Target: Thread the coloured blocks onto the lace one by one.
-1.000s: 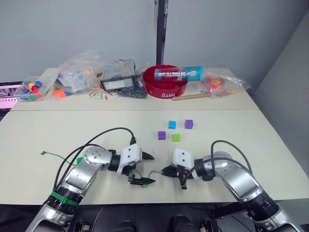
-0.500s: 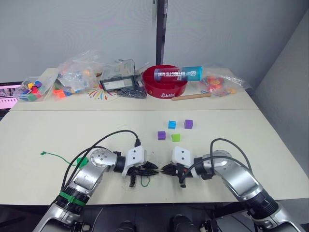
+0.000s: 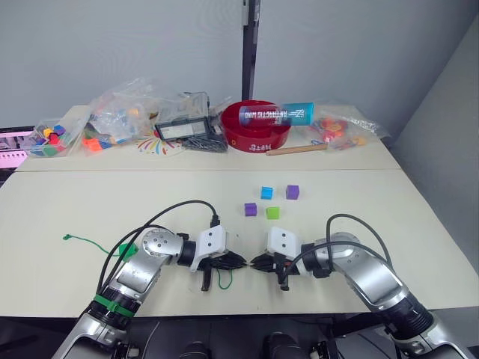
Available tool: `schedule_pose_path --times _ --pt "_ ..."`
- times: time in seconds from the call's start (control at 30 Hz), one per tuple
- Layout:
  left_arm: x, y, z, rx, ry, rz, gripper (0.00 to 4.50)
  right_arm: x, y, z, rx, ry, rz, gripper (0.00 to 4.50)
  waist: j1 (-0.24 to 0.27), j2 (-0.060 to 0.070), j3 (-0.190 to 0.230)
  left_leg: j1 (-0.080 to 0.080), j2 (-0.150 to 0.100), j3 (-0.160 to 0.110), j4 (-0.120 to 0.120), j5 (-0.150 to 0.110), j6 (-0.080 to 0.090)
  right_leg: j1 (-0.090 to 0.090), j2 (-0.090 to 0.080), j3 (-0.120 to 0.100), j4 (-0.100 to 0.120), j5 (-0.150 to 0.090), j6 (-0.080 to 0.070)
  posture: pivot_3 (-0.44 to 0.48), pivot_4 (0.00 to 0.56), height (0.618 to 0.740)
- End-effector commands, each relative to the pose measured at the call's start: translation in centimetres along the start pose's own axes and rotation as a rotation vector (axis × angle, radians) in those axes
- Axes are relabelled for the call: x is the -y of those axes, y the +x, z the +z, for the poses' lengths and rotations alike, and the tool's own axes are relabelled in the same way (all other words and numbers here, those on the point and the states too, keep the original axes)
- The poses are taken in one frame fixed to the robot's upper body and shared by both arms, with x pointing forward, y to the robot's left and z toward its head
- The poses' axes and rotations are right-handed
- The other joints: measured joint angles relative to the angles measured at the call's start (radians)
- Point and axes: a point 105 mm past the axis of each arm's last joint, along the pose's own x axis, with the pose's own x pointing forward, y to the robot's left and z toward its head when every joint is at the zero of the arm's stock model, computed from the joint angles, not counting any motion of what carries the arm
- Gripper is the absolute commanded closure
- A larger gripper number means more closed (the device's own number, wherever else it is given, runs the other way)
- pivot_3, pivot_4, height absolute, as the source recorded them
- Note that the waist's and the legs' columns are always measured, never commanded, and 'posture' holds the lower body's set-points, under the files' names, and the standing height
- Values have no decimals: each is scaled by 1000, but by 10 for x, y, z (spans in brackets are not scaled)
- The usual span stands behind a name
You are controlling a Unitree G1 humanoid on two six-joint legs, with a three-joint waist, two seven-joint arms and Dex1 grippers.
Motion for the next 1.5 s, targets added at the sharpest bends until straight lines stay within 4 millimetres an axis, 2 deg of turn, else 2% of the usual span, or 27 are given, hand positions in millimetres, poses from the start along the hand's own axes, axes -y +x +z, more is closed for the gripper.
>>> schedule_pose_path --times 0.03,0.27,0.3,0.33,0.43,0.53,0.93,1.07,1.17,1.47,1.5 --pt "-5 -4 7 24 16 22 4500 3 -17 21 109 16 -49 3539 1 0 0 0 0 0 0 0 0 0 0 0 0 0 0 0 150 731" --pt "-2 -8 7 29 6 32 4500 27 -54 14 216 163 -248 1126 2 0 0 0 -1 0 0 0 0 1 -1 0 0 0 1 0 150 731" --pt "-2 -8 7 29 6 34 4500 37 -61 10 229 194 -322 661 1 0 0 0 -1 0 0 0 0 1 -1 0 0 0 1 0 150 731" --pt "-2 -9 7 29 7 35 4500 46 -68 5 235 219 -389 480 -1 0 0 0 -1 0 0 0 0 1 -1 0 0 0 1 0 150 731" --pt "-1 -9 7 28 5 38 4500 73 -83 -10 238 272 -601 480 0 0 0 0 -1 0 0 0 0 1 -1 0 0 0 1 0 150 731" --pt "-1 -10 8 28 5 44 4500 89 -84 -18 236 298 -733 480 -2 0 0 0 -1 0 0 0 0 0 -1 0 0 0 1 0 150 731" --pt "0 -12 7 21 4 61 4500 142 -84 -24 301 432 -1178 480 -3 1 0 0 -1 0 0 0 0 0 -1 0 0 0 1 0 150 731" --pt "-1 -14 5 16 1 70 4500 151 -74 -23 313 446 -1208 480 -4 1 0 0 -1 0 0 0 0 0 -1 1 0 0 1 0 150 731" --pt "-2 -14 4 17 -1 74 4500 160 -57 -17 336 476 -1192 480 -8 1 0 0 -1 1 0 0 0 0 -1 1 0 0 1 0 150 731" --pt "-4 -14 4 15 2 81 4500 177 -44 -26 276 507 -1273 480 -22 1 0 0 -1 0 -1 0 0 -1 -2 0 0 1 1 0 150 731" --pt "-4 -14 4 15 3 81 4500 177 -44 -29 265 514 -1283 717 -23 1 0 0 -1 0 -2 0 0 -1 -2 0 1 1 1 0 150 731"
